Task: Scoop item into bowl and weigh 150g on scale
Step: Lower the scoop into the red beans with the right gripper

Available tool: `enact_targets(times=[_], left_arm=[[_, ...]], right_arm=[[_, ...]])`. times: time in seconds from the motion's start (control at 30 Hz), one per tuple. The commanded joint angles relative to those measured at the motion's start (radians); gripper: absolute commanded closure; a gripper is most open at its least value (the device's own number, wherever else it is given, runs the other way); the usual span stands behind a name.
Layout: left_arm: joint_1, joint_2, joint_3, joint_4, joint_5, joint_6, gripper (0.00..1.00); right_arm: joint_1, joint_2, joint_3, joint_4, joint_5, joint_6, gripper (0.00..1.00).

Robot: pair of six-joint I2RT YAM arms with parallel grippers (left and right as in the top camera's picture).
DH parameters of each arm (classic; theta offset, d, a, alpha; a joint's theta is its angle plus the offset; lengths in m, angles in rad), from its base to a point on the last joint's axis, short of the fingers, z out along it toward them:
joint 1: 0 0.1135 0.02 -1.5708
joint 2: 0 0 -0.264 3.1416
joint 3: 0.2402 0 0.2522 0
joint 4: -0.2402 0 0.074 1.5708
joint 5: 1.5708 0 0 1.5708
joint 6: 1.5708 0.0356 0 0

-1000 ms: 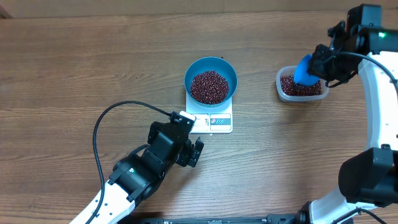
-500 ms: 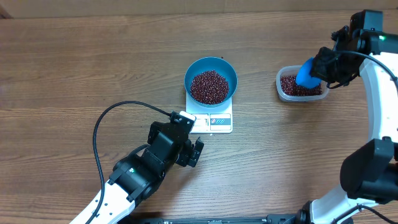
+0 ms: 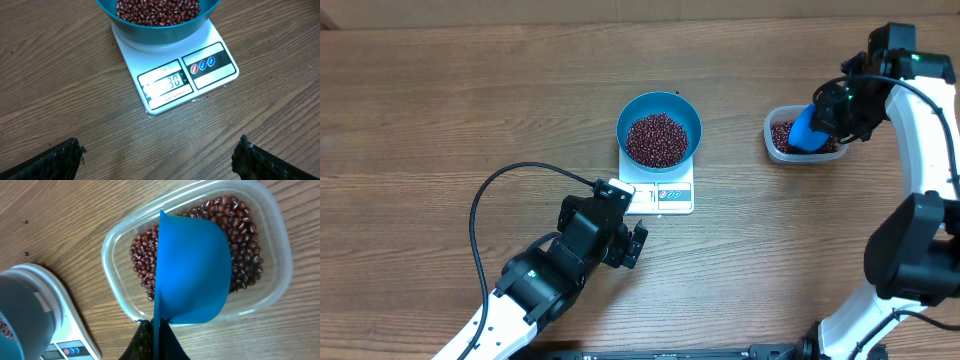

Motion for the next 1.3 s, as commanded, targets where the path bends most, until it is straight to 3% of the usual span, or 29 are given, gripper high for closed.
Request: enact_targets(times=[0.0,0.93,1.27], left_arm=[[-0.006,0.005,-0.009,0.002,-0.017,-0.018,0.00],[-0.006,0.005,-0.009,0.002,-0.017,-0.018,0.00],[-0.006,0.005,-0.009,0.002,-0.017,-0.018,0.00]], right_arm=[[-0.003,0.016,-0.005,0.023,-0.009,0.003,0.96],[-0.003,0.016,-0.005,0.159,0.037,0.003,0.96],[-0.003,0.014,0.074,0.068,0.041,-0.042,0.96]])
